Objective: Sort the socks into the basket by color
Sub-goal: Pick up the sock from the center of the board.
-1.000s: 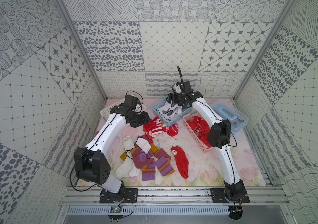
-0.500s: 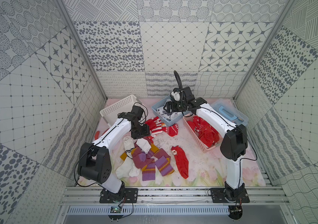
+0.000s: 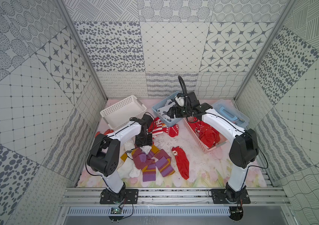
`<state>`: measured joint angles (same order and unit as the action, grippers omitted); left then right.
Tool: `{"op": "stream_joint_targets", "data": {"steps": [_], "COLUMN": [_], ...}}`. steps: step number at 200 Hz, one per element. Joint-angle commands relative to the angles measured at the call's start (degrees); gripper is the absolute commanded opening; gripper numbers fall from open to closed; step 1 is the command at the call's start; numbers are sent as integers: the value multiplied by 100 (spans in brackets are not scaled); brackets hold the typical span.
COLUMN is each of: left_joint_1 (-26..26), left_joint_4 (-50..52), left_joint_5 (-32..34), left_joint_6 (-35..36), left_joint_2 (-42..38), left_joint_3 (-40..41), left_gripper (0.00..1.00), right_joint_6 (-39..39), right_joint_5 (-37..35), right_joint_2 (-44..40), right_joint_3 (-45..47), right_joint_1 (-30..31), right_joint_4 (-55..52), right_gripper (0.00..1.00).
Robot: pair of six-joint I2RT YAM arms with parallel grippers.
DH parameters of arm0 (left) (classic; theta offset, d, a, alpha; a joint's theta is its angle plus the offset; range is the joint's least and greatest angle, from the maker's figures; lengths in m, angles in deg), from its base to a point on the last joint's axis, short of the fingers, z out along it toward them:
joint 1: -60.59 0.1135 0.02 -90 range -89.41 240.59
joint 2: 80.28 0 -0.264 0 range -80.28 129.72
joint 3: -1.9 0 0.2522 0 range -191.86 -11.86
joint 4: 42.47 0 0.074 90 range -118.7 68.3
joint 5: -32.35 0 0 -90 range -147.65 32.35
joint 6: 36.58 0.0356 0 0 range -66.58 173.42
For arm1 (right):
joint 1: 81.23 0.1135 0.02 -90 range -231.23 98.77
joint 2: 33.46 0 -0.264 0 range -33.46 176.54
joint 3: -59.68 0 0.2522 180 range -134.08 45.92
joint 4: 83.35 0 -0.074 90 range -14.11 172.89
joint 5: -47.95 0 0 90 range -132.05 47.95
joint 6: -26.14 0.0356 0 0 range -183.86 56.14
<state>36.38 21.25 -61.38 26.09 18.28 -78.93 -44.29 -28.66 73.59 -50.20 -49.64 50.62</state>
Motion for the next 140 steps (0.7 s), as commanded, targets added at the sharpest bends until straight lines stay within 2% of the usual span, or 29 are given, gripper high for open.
{"op": "stream_joint_targets", "data": {"steps": [1,21,40,140], "left_joint_1": [-48,-71,-99,-112], "left_joint_4": [-161,-153,-163,-122], "left_joint_5": [367,434,493,232], "left_joint_6": [-13,8,43,65], "left_joint_2": [146,148,-6,-1380], "left_joint_3": [55,-7,-26,-197], "left_gripper": [37,15,0,0], "right_joint_6": [20,20,36,99], "right_joint_5": [21,32,43,414], "right_joint_2": [-308,-356,-384,-292], "right_joint_3": [140,189,216,102], "right_joint_1": [2,4,3,52], "right_joint_4": [274,287,308,432], "right_gripper": [98,98,98,98]}}
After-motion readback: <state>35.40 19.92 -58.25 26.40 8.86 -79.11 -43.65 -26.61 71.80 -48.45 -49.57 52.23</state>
